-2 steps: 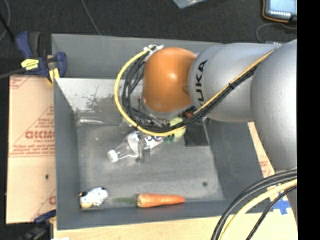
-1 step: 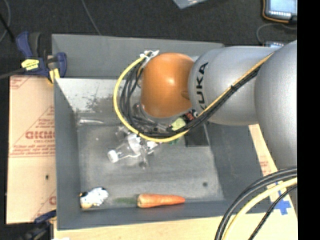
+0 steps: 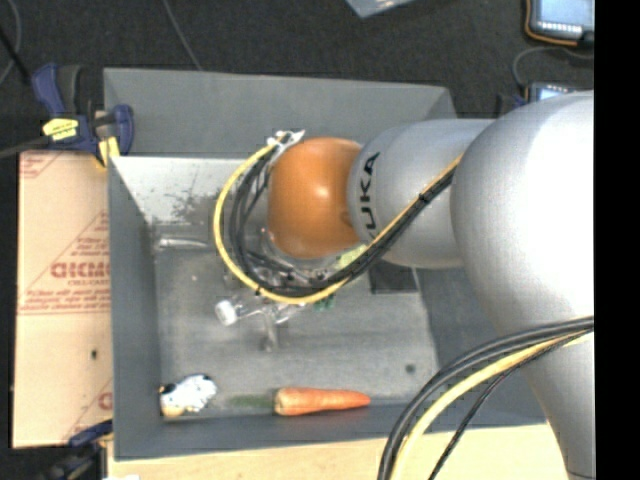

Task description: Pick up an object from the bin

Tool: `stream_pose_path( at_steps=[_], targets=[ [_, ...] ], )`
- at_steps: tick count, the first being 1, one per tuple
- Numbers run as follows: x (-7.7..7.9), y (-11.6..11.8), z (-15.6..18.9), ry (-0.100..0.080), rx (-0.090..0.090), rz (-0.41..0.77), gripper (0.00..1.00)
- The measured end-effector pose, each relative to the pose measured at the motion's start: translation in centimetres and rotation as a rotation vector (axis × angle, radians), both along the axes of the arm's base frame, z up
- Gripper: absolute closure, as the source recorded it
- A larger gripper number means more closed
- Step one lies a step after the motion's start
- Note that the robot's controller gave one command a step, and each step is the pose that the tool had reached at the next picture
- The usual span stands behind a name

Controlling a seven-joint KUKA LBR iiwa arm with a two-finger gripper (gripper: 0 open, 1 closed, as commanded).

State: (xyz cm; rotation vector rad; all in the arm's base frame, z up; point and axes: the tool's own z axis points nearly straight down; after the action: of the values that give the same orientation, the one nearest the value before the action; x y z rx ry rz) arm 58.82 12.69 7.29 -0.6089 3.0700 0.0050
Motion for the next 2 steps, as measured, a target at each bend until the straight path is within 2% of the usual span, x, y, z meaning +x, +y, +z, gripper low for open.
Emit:
stream_pose_path(
  at_steps=[1, 2],
  targets=[
    [0.51, -0.03, -0.22, 0.007, -0.004, 0.172, 1.00],
    [0.51, -0.03, -0.22, 0.007, -0.004, 0.171, 1.00]
  ],
)
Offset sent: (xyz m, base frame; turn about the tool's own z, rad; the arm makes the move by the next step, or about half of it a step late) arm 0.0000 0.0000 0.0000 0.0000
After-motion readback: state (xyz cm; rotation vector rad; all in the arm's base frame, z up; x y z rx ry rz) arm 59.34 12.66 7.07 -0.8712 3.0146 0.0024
